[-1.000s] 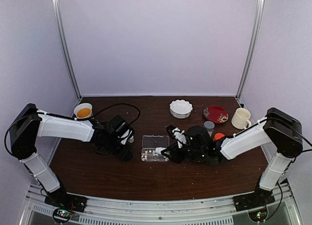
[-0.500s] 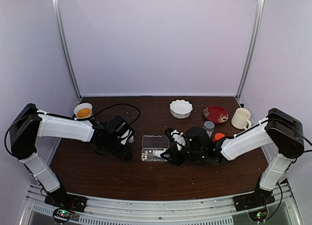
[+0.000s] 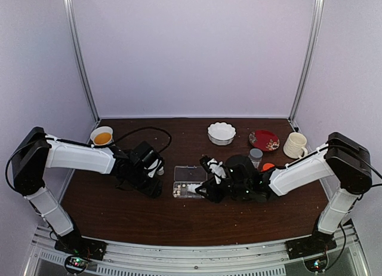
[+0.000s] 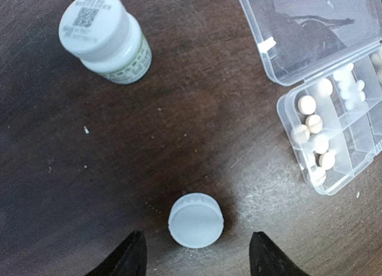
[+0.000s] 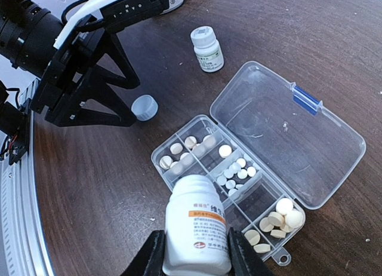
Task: Sort the pills into containers
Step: Pour the pill into the compartment of the pill container.
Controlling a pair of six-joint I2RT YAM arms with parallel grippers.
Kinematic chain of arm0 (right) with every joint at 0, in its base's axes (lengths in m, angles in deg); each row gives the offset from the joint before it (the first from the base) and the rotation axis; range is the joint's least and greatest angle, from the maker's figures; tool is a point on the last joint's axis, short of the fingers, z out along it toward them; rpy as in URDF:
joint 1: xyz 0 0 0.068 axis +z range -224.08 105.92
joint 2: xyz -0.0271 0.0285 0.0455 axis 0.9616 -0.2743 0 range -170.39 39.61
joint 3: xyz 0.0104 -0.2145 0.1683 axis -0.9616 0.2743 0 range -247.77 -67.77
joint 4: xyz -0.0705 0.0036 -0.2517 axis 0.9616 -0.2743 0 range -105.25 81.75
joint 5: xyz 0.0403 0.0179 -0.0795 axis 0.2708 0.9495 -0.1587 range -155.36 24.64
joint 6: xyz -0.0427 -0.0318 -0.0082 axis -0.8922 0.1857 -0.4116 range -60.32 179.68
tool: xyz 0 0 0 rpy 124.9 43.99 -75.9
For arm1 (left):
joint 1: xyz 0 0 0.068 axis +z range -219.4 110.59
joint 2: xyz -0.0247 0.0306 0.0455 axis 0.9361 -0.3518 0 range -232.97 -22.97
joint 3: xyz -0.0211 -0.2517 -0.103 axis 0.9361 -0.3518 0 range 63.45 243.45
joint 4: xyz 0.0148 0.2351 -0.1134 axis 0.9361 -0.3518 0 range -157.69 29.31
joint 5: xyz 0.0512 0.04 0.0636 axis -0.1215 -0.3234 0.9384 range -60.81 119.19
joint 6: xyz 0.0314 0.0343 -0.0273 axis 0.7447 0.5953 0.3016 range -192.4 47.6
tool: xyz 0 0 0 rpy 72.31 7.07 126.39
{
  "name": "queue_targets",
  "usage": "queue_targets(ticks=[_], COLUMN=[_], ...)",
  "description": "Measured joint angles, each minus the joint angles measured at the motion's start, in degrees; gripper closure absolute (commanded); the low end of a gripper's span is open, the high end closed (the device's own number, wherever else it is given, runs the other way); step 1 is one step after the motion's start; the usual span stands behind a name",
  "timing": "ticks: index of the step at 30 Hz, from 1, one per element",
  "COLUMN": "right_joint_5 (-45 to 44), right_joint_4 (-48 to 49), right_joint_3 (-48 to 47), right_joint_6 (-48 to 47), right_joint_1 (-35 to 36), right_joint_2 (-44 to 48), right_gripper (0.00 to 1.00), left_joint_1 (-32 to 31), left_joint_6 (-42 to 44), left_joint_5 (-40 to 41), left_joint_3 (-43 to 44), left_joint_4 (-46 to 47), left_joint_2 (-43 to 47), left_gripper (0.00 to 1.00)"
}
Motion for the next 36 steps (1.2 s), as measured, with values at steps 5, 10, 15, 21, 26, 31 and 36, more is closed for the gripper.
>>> queue_targets(ticks=[5, 10, 15, 21, 26, 31, 36], right_joint_5=[0.0, 0.0, -0.3, -0.7, -1.1, -1.2, -1.5], right_joint_4=[0.5, -0.1, -0.8, -1.4, -2.1, -2.1, -1.3], right_joint_3=[-0.2, -0.5, -0.8, -1.1, -1.5, -1.5, -1.1], right_joint_6=[0.1, 0.0, -0.3, -0.5, -0.5, -0.5, -0.3], right_joint_1=[0.1, 0.5, 0.7, 0.7, 0.7, 0.8, 0.9], right_joint_2=[-0.2, -0.3, -0.5, -0.7, -0.8, -0.8, -0.9], right_gripper=[1.00, 1.00, 1.00, 0.99, 0.99, 1.00, 1.00], left_joint_1=[0.0, 0.0, 0.0, 0.0, 0.0, 0.0, 0.0], left_joint_6=[0.0, 0.0, 0.0, -0.1, 0.0, 0.0, 0.0], left_joint_5=[0.0, 0.0, 0.0, 0.0, 0.1, 0.1, 0.1], left_joint_3=[0.2, 0.2, 0.2, 0.4, 1.4, 2.3, 2.4], left_joint_4=[-0.2, -0.3, -0.6, -0.7, -0.9, -1.0, -1.0], left_joint_2=[0.0, 0.0, 0.0, -0.9, -2.0, -3.1, -3.8], left_gripper=[0.38, 0.39, 0.41, 0.46, 0.46, 0.48, 0.51])
